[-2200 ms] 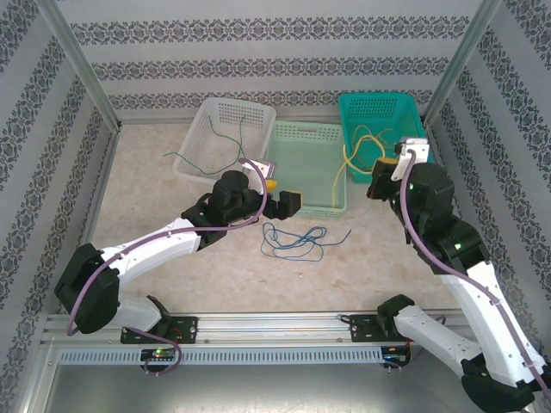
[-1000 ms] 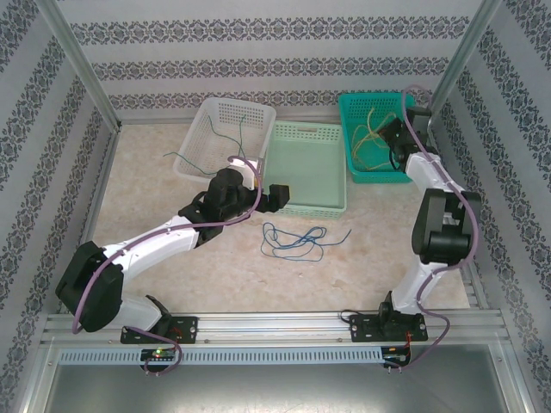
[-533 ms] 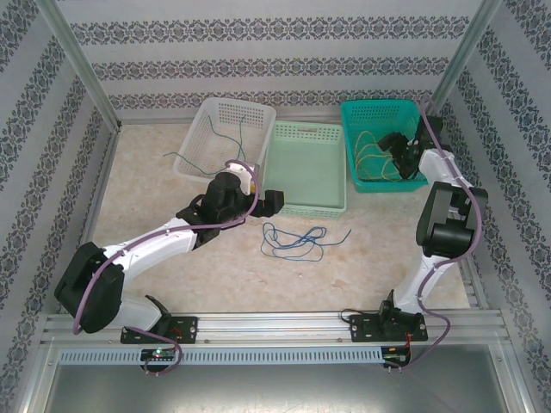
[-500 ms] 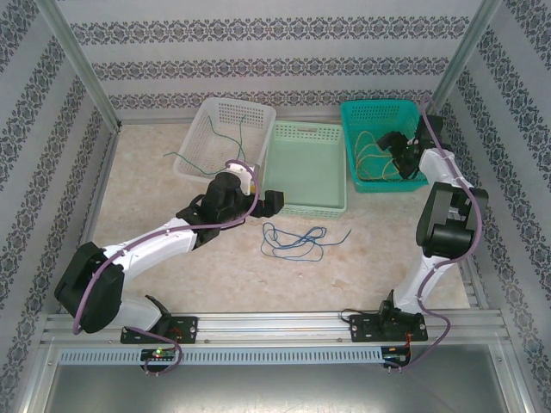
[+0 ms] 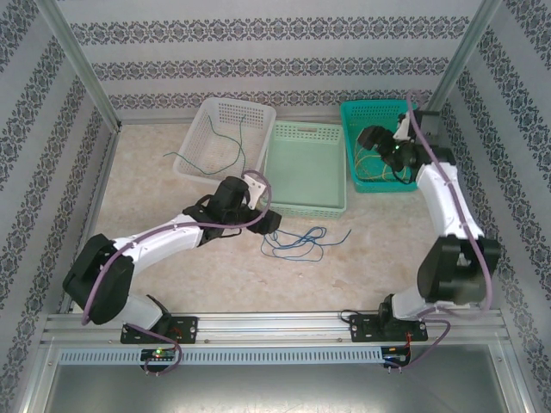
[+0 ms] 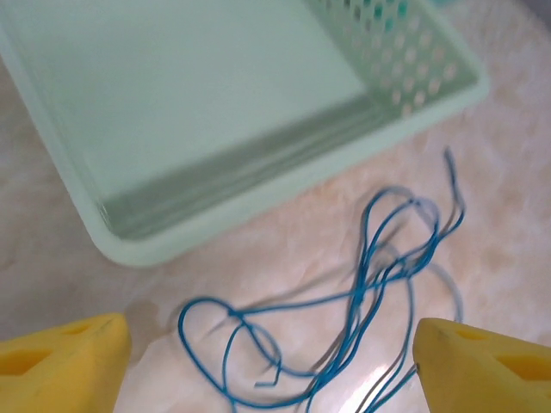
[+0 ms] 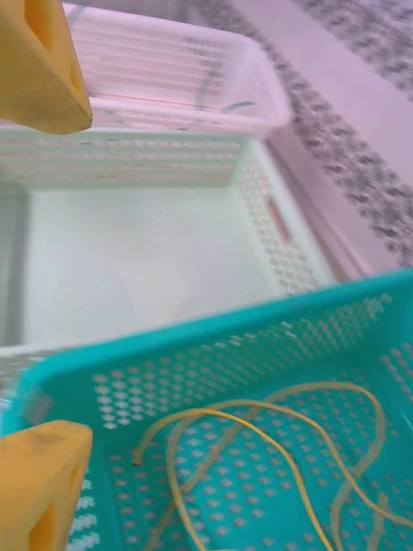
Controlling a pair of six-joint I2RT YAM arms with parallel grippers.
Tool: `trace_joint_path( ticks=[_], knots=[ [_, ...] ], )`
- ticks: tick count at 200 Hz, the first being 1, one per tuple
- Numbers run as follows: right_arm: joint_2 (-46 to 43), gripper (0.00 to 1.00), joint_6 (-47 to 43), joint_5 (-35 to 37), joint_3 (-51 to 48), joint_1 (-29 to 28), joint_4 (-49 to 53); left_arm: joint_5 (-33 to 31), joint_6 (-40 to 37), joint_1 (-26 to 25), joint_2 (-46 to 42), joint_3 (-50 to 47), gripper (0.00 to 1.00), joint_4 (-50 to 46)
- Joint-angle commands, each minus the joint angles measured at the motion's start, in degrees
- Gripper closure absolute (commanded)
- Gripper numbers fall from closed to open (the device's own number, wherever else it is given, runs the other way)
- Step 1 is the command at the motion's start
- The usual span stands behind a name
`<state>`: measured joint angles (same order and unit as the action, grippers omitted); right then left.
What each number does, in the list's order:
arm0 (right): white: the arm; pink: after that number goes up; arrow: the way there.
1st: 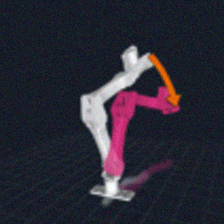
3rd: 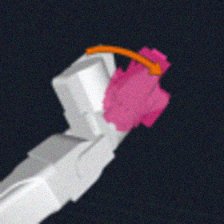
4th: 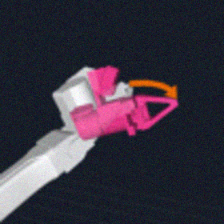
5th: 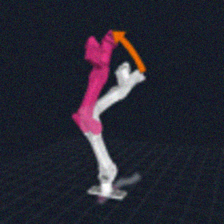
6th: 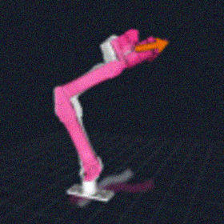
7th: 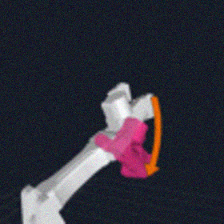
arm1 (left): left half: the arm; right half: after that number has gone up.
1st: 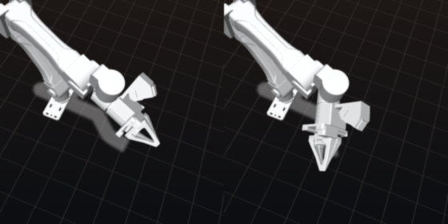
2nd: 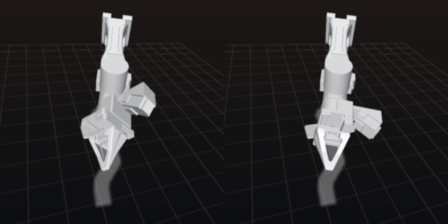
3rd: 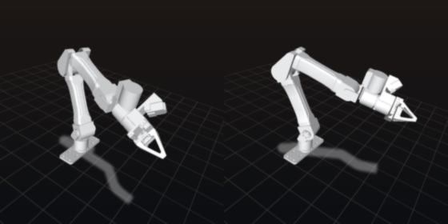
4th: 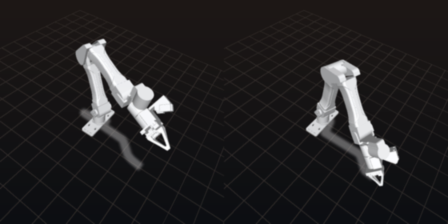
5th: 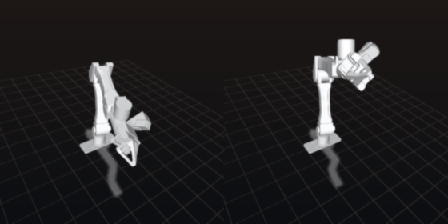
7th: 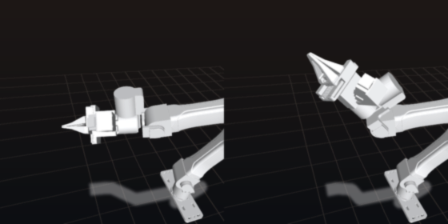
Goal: Untangle the cables
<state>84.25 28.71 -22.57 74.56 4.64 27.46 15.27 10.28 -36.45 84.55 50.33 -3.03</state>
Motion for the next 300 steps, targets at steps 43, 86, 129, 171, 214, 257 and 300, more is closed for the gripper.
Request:
trace_joint_path(
  ticks=[43, 86, 129, 171, 214, 257, 300],
  knots=[
    [-15.70, 0.32, -1.46, 0.43, -20.22, -8.12, 4.16, 0.79, -23.20, -6.54, 7.85, 9.85, 0.19, -14.50],
    [-21.38, 0.40, 7.20, 3.47, -33.79, -18.36, -0.99, -1.49, -29.16, -9.19, 12.13, 13.34, 0.22, -17.44],
    [-20.04, 0.49, 15.59, 10.63, -39.82, -28.20, -8.96, -8.26, -30.39, -11.16, 14.59, 14.10, 0.25, -17.06],
    [-13.70, 0.62, 16.49, 17.38, -40.03, -32.78, -16.14, -7.89, -28.31, -11.28, 12.62, 12.13, 0.25, -14.63],
    [-8.31, 0.67, 14.56, 21.92, -37.50, -34.72, -14.67, -8.32, -27.99, -11.30, 12.15, 11.35, 0.25, -14.66],
    [-6.19, 0.66, 15.09, 24.44, -37.89, -35.71, -15.27, -8.15, -27.81, -11.29, 11.60, 11.12, 0.24, -14.38],
    [-4.92, 0.69, 15.66, 26.66, -37.80, -37.44, -18.60, -8.00, -27.60, -11.33, 12.03, 11.28, 0.24, -14.56]
  ],
)
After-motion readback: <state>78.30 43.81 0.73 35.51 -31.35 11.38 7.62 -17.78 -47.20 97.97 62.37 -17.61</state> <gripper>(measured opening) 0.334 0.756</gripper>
